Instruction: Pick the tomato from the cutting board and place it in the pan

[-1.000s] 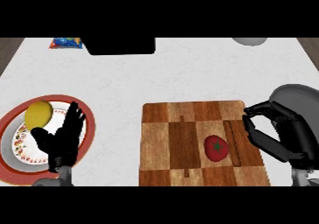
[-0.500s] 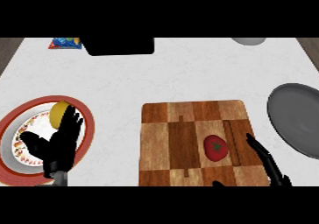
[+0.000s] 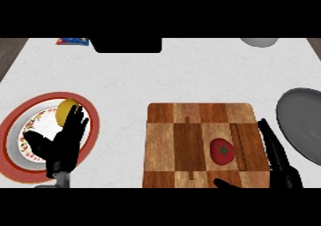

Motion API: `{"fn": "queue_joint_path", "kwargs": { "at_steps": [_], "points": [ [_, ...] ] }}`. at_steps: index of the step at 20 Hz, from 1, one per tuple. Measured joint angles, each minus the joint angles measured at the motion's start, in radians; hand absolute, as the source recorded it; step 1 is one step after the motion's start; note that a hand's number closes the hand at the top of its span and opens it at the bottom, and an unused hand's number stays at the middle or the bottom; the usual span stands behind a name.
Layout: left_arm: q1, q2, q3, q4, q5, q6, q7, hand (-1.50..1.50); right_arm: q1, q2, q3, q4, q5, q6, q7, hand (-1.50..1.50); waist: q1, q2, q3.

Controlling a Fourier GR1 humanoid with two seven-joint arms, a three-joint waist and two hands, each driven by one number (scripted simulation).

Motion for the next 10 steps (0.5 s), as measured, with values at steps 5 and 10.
{"fn": "queue_joint_path", "kwargs": {
  "at_steps": [5,10],
  "points": [
    [-0.009,-0.007,-0.011,0.0,-0.003,-0.011,-0.008,0.0,-0.092,-0.064,-0.017,0.022,0.03,0.283,0.219,-1.5,0.022,0.007,-0.002],
    [0.001,-0.007,-0.019,-0.011,-0.009,-0.013,0.0,0.0,-0.257,-0.075,-0.026,0.066,-0.003,0.563,0.416,-1.5,0.029,0.006,-0.001]
  ]
}}
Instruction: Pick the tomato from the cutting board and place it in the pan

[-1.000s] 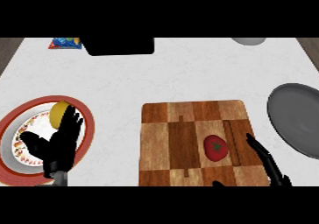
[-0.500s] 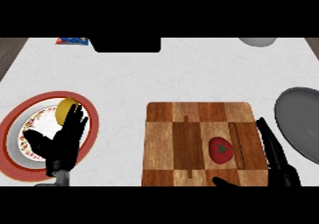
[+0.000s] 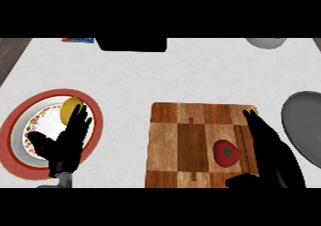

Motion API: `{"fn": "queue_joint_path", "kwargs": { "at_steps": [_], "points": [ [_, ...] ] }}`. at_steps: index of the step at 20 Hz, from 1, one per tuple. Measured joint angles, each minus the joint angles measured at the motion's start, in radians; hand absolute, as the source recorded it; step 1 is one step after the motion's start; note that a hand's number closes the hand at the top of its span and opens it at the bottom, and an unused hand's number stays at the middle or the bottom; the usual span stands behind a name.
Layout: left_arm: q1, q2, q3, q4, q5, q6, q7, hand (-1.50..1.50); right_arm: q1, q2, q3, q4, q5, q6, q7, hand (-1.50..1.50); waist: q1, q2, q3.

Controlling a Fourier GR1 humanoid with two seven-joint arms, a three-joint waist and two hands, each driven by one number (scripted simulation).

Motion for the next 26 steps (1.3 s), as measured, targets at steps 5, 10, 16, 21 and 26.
{"fn": "queue_joint_path", "kwargs": {
  "at_steps": [5,10,16,21,26],
  "points": [
    [0.002,-0.008,0.008,0.001,-0.006,0.015,0.015,0.0,-0.193,0.05,-0.035,0.1,-0.058,0.157,0.072,-1.5,-0.012,-0.004,0.004],
    [0.009,-0.011,0.01,0.003,-0.011,0.012,0.004,0.0,-0.233,0.064,-0.055,0.201,-0.145,0.268,0.069,-1.5,-0.019,-0.006,0.005],
    [0.026,-0.006,0.022,-0.011,-0.004,0.001,0.008,0.0,-0.234,0.089,-0.071,0.23,-0.218,0.341,0.069,-1.5,-0.027,-0.007,0.005],
    [0.03,-0.021,0.024,-0.014,-0.014,0.009,0.008,0.0,-0.198,0.093,-0.071,0.209,-0.183,0.348,0.05,-1.5,-0.031,-0.009,0.006],
    [0.033,-0.02,0.025,-0.036,-0.019,0.009,0.045,0.0,-0.158,0.112,-0.053,0.229,-0.107,0.302,0.0,-1.5,-0.032,-0.008,0.005]
  ]
}}
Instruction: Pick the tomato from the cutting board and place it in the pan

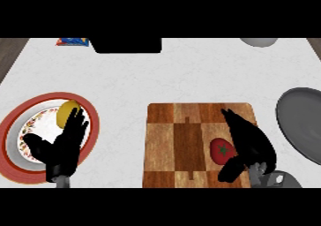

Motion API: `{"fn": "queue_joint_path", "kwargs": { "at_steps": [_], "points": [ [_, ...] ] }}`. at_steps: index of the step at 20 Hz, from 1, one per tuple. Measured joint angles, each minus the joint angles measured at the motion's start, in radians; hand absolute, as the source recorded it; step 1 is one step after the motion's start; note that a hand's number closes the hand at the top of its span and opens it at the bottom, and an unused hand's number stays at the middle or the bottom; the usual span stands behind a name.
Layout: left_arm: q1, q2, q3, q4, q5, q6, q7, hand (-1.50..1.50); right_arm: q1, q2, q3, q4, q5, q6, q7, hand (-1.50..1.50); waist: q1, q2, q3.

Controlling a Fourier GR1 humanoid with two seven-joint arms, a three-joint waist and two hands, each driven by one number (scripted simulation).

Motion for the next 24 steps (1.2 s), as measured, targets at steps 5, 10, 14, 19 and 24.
{"fn": "queue_joint_path", "kwargs": {
  "at_steps": [5,10,14,19,24],
  "points": [
    [0.009,-0.002,0.008,0.0,0.0,-0.018,-0.01,0.0,-0.001,0.013,-0.013,0.062,0.053,-0.031,-0.032,-1.5,0.001,0.0,0.0],
    [0.002,-0.01,0.018,0.015,-0.003,-0.023,-0.019,0.0,0.028,0.022,-0.013,0.107,0.072,-0.06,-0.092,1.5,0.0,-0.001,0.001],
    [0.005,-0.009,0.023,0.025,-0.001,-0.045,-0.046,0.0,0.021,0.008,0.011,0.148,0.11,-0.111,-0.205,1.5,0.001,-0.005,-0.001],
    [-0.001,-0.019,0.024,0.027,-0.017,-0.029,-0.035,0.0,0.002,0.018,0.003,0.198,0.149,-0.158,-0.273,1.5,0.001,-0.008,-0.003],
    [0.002,-0.012,0.035,0.025,-0.012,-0.05,-0.034,0.0,0.026,0.011,0.007,0.174,0.176,-0.147,-0.3,1.5,-0.001,-0.008,-0.005]
  ]
}}
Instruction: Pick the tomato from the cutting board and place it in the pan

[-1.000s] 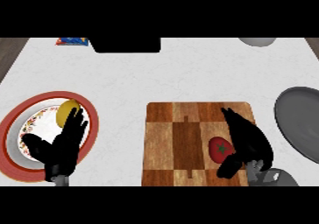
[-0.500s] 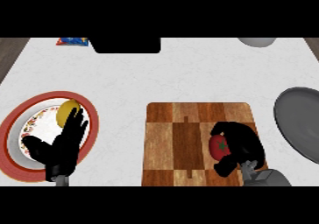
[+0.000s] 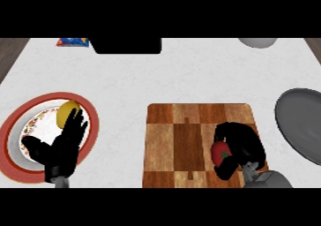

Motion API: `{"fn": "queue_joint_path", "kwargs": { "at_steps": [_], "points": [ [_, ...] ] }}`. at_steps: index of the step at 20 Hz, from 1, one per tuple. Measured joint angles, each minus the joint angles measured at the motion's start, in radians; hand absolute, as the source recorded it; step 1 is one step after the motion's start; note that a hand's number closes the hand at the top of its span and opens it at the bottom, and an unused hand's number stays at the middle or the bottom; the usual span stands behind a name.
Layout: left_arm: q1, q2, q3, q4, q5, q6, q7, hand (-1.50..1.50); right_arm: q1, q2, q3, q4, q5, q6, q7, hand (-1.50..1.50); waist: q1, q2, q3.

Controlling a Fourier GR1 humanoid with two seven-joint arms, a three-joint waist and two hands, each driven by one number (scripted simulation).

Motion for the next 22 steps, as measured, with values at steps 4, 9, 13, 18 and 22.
{"fn": "queue_joint_path", "kwargs": {
  "at_steps": [4,9,13,18,22],
  "points": [
    [0.013,-0.004,-0.007,-0.024,-0.012,0.018,0.02,0.0,0.117,-0.036,0.099,-0.114,0.054,-0.025,-0.05,1.5,-0.007,-0.002,-0.003],
    [0.014,-0.01,-0.002,-0.017,-0.014,0.02,0.015,0.0,0.276,-0.123,0.226,-0.265,0.159,-0.1,-0.114,1.5,-0.012,-0.001,0.002],
    [0.022,-0.015,0.001,-0.016,-0.019,0.021,-0.004,0.0,0.341,-0.178,0.259,-0.406,0.262,-0.18,-0.113,1.5,-0.018,0.0,0.005],
    [0.03,-0.007,0.008,-0.027,-0.014,0.02,0.013,0.0,0.403,-0.214,0.234,-0.626,0.37,-0.279,-0.069,1.5,-0.029,-0.001,0.005],
    [0.025,-0.01,0.005,-0.027,-0.017,0.017,0.016,0.0,0.461,-0.216,0.208,-0.775,0.4,-0.295,-0.021,1.5,-0.023,0.001,0.005]
  ]
}}
